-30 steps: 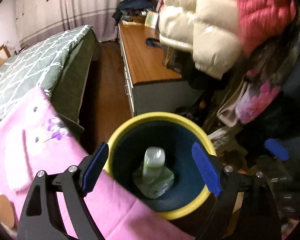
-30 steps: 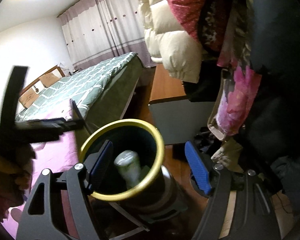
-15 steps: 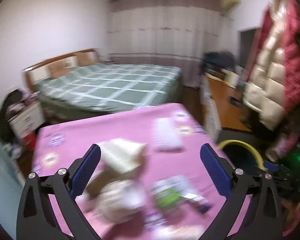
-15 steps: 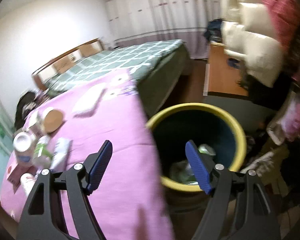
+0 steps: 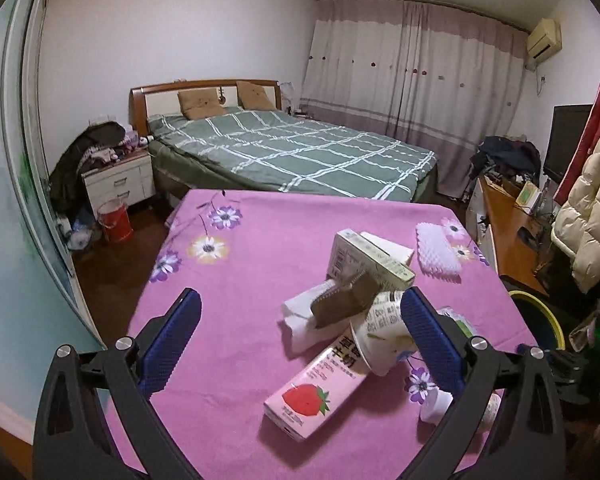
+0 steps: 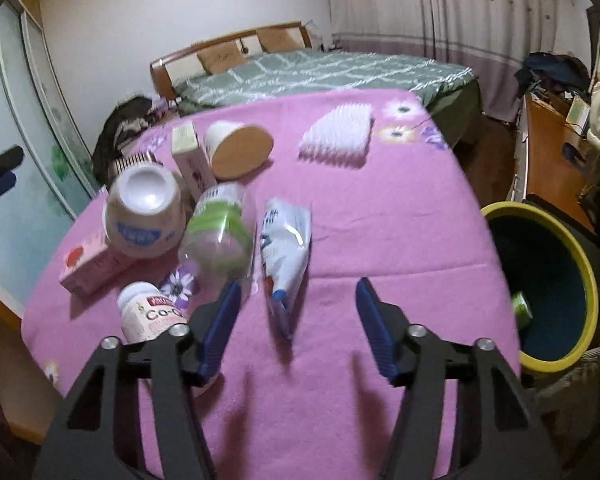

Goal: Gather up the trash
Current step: 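Grasp the white toothpaste tube with the right gripper, then drop the toothpaste tube into the yellow bin with the right gripper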

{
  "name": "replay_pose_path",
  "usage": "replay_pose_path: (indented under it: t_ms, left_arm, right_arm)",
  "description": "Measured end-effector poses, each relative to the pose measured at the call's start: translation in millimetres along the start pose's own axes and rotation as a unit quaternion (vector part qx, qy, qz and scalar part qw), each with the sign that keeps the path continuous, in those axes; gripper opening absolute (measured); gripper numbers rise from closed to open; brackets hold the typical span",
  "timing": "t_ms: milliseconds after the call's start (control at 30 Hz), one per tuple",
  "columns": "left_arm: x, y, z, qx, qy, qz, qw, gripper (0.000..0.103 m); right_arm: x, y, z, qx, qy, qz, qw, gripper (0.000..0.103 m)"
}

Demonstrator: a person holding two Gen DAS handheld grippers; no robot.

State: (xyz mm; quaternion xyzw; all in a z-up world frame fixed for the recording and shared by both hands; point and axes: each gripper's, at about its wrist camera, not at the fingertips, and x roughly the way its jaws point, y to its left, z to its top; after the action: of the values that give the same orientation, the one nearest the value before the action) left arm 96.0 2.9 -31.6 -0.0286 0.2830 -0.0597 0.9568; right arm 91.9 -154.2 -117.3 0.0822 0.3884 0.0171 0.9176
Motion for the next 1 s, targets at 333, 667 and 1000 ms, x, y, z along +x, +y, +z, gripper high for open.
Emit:
replay_pose_path:
  t_ms: [333,667,1000]
  left_arm:
    - [6,-19,-9,-0.003,0.011,-0.022,0.9997,0.098]
    - [11,-26,-13,0.005,0.020,-0.036,0.9992,0.098]
    - [13,-39,-16,0.018,0.025,-0.047,0.9984,0.098]
  right_arm:
    - [35,-4,-3,0.011,0.032,0.011,0.999,0.021]
    - [18,-13,0,0.021,0.003,0.013,1.000,0.017]
    - [2,-53,5,0.056,-0.020,-0.037,0.998,0.017]
